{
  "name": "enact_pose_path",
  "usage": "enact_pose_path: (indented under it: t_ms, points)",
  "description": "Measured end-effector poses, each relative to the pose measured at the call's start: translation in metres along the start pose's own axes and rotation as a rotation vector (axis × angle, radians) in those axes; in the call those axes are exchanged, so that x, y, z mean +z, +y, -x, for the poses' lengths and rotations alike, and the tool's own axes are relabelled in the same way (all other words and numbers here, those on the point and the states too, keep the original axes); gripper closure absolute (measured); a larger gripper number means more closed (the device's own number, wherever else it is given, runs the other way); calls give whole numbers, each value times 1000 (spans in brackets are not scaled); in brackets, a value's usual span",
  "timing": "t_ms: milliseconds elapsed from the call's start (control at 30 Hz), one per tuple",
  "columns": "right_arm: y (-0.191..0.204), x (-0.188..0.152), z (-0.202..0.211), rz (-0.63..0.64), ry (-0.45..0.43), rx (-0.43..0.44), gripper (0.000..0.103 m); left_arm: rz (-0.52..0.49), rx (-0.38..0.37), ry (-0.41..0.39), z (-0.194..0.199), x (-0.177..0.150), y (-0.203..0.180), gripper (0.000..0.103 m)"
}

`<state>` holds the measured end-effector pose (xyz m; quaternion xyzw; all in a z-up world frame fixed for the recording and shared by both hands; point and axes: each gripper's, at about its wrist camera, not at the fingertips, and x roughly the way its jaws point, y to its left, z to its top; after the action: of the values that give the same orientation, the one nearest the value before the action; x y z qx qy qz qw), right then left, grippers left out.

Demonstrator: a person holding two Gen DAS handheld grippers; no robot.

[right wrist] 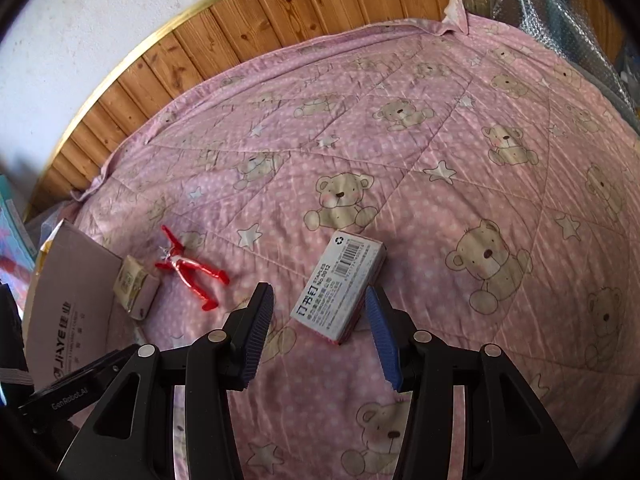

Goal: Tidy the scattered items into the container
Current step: 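Grasp the red-and-white staple box with the right tool while the left tool grasps the clear tube, then lift the staple box and clear tube and carry both toward the white box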

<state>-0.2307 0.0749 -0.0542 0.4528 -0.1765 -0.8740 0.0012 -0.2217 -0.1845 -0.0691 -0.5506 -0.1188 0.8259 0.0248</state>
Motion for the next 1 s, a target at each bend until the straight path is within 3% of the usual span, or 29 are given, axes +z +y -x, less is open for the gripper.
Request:
enact_pose_path:
  t_ms: [133,233,300,367,433,767,1000]
  points:
    - [-1,7,-22,16,20,-31,52,27,28,16,-19,2,9,42]
    - [-3,7,-40,24,52,-47,51,-11,44,-25,-20,4,6,41]
    - [-2,7,-43,40,25,-54,51,-31,36,-42,-21,4,5,41]
    - [-2,7,-44,57,13,-58,54,-62,59,-66,-19,1,5,67]
    - [-5,7,-42,61,16,-26,60,-84,32,-58,-16,-3,7,83]
    - [-19,-14,1,-2,12,87,61,-153,-28,-44,15,-27,3,83]
    - [-2,-29,32,21,-2,116,61,-172,-72,-79,41,-34,-7,83]
